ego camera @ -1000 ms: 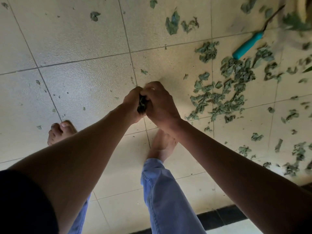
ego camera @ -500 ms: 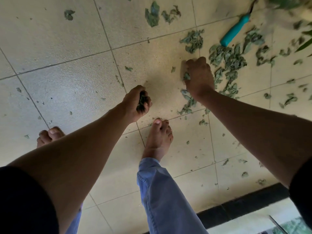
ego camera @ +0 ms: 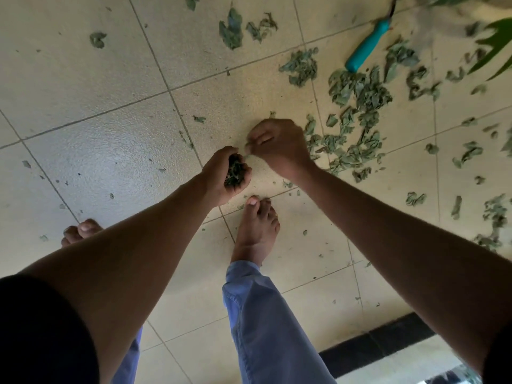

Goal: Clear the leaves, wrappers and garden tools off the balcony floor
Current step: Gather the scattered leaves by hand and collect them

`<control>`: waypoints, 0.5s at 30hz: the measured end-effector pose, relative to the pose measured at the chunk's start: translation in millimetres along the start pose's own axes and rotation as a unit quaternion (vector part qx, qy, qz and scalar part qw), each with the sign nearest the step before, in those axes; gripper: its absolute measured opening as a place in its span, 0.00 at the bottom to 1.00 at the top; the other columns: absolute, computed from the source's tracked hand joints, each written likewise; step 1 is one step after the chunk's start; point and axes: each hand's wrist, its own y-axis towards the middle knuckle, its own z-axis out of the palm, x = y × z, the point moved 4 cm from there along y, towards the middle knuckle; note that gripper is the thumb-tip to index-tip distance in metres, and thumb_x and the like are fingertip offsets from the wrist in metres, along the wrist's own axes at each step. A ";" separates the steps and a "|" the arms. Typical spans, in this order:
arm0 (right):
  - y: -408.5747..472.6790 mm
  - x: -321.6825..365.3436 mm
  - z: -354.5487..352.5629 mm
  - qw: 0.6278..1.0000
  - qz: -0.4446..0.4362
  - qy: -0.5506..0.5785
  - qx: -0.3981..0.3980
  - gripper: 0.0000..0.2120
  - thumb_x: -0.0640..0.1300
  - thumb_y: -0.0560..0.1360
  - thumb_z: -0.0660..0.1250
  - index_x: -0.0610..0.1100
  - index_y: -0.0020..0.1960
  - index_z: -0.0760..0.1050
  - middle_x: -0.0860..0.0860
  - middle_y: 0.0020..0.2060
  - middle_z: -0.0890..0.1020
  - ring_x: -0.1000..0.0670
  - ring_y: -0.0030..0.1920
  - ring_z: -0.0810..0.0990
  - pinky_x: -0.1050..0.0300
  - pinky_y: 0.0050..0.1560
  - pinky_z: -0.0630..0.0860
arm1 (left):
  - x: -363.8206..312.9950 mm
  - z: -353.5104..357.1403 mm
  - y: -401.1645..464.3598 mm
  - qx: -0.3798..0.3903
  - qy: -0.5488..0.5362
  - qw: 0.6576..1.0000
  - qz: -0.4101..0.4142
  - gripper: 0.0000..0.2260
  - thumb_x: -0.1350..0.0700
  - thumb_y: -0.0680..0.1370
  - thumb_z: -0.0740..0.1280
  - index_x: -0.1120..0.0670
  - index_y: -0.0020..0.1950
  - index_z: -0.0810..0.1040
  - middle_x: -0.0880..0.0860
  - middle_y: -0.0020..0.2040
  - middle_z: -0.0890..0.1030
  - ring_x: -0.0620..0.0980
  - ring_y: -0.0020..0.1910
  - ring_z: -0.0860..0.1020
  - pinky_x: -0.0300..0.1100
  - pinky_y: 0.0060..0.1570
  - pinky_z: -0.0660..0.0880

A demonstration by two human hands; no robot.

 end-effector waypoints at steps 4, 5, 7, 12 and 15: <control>-28.9 16.4 23.7 0.992 -0.065 -0.105 0.001 0.04 0.40 0.73 0.72 0.46 0.46 0.86 0.51 0.40 0.87 0.50 0.41 0.84 0.53 0.45 0.80 | -4.6 13.0 -0.8 0.010 0.021 0.999 0.039 0.16 0.55 0.83 0.60 0.54 0.37 0.77 0.50 0.32 0.80 0.44 0.27 0.80 0.35 0.26 0.74; -33.1 18.5 28.2 0.984 -0.086 -0.153 0.007 0.07 0.40 0.75 0.70 0.46 0.45 0.86 0.49 0.39 0.86 0.48 0.41 0.83 0.52 0.43 0.78 | -5.2 15.1 -0.9 0.009 0.031 0.999 0.041 0.17 0.55 0.83 0.60 0.53 0.35 0.76 0.50 0.29 0.78 0.44 0.26 0.78 0.35 0.24 0.73; -35.1 16.6 30.7 0.965 -0.127 -0.228 0.014 0.10 0.41 0.77 0.66 0.44 0.44 0.86 0.46 0.40 0.84 0.44 0.43 0.80 0.50 0.41 0.75 | -4.9 17.0 0.5 0.001 0.059 0.998 0.037 0.19 0.57 0.83 0.60 0.52 0.31 0.72 0.48 0.25 0.73 0.43 0.23 0.74 0.34 0.22 0.70; -36.6 2.9 7.8 0.969 -0.197 -0.136 -0.053 0.05 0.38 0.76 0.69 0.39 0.45 0.84 0.45 0.40 0.82 0.46 0.42 0.79 0.53 0.46 0.74 | -6.1 25.2 6.4 0.003 0.099 0.994 0.035 0.14 0.60 0.81 0.60 0.52 0.36 0.71 0.48 0.28 0.71 0.42 0.25 0.69 0.32 0.22 0.64; -22.1 -25.2 -21.2 0.967 -0.132 -0.168 -0.137 0.10 0.36 0.76 0.70 0.42 0.56 0.82 0.47 0.51 0.83 0.52 0.50 0.78 0.58 0.54 0.76 | -3.9 31.5 10.5 -0.006 0.091 0.996 0.006 0.14 0.54 0.83 0.61 0.53 0.37 0.73 0.49 0.30 0.73 0.43 0.25 0.72 0.31 0.21 0.65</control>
